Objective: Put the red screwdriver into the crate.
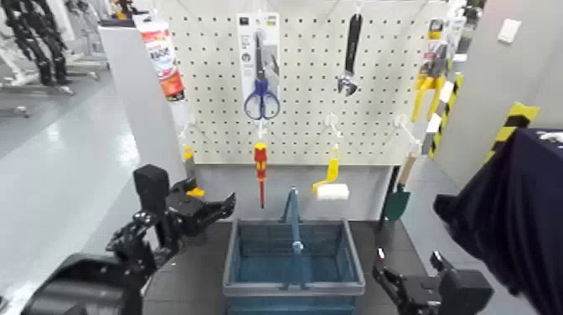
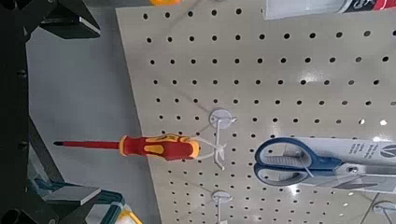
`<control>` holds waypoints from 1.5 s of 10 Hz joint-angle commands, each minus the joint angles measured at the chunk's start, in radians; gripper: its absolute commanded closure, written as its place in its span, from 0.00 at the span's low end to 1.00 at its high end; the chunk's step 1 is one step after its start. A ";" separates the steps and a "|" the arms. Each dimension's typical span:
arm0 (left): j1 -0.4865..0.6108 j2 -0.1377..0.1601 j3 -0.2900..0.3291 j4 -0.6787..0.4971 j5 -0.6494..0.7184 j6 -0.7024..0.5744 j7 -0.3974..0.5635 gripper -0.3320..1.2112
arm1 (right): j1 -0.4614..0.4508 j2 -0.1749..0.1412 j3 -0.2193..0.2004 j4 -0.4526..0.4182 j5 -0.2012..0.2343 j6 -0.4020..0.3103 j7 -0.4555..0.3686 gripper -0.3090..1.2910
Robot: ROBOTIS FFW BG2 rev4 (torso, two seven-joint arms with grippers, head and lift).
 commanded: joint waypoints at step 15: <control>-0.485 -0.021 -0.241 0.609 0.123 -0.094 -0.266 0.30 | -0.032 -0.008 0.024 0.021 -0.018 -0.020 0.008 0.28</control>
